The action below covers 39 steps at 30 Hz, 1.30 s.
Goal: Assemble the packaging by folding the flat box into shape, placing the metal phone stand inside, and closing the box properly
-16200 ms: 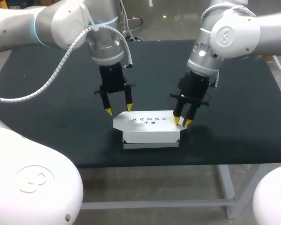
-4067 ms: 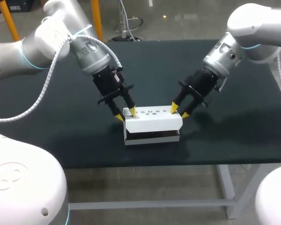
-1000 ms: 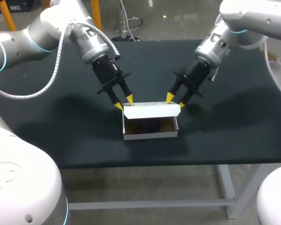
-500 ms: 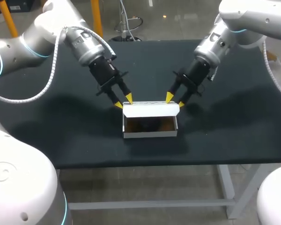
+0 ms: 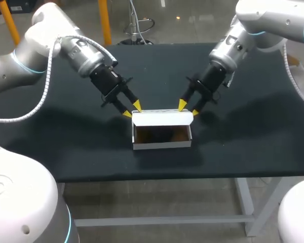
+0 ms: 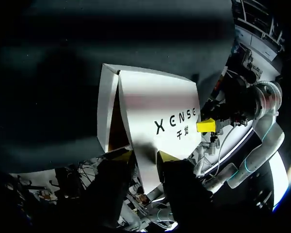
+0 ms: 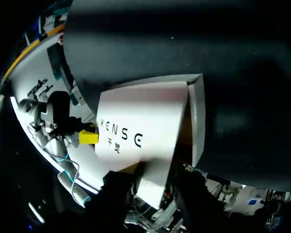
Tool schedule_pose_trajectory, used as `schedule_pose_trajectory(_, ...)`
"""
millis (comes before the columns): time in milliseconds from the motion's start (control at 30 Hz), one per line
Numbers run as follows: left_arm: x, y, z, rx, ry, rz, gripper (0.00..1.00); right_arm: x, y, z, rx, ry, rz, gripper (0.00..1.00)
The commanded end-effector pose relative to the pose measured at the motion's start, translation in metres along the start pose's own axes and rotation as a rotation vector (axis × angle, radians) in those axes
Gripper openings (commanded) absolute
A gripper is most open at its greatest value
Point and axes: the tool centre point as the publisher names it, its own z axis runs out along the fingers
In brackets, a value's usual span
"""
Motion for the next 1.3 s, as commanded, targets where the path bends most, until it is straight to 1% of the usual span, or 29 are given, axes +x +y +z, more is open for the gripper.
schedule_pose_trajectory(33,-0.0008,0.0028,0.0035,0.010,0.030,-0.008,0.32,0.0048,0.0044,0.0016,0.012,-0.002,0.000,0.40)
schedule_pose_trajectory(133,-0.0007,0.0016,0.0028,0.009,0.045,-0.011,0.27,0.0049,0.0044,0.0017,0.012,-0.002,-0.001,0.40)
schedule_pose_trajectory(300,-0.0006,0.0012,0.0018,0.013,0.064,-0.012,0.26,0.0047,0.0046,0.0016,0.013,0.000,0.000,0.40)
schedule_pose_trajectory(467,-0.0005,0.0004,0.0010,0.013,0.073,-0.013,0.22,0.0046,0.0048,0.0016,0.014,0.000,0.000,0.40)
schedule_pose_trajectory(667,-0.0010,-0.0001,0.0005,0.018,0.082,-0.016,0.22,0.0045,0.0051,0.0018,0.015,0.001,0.001,0.40)
schedule_pose_trajectory(967,-0.0029,-0.0005,0.0007,0.027,0.092,-0.019,0.19,0.0032,0.0058,0.0023,0.018,0.003,0.002,0.40)
schedule_pose_trajectory(1300,-0.0074,-0.0013,0.0027,0.033,0.101,-0.020,0.20,0.0022,0.0065,0.0024,0.019,0.002,0.005,0.40)
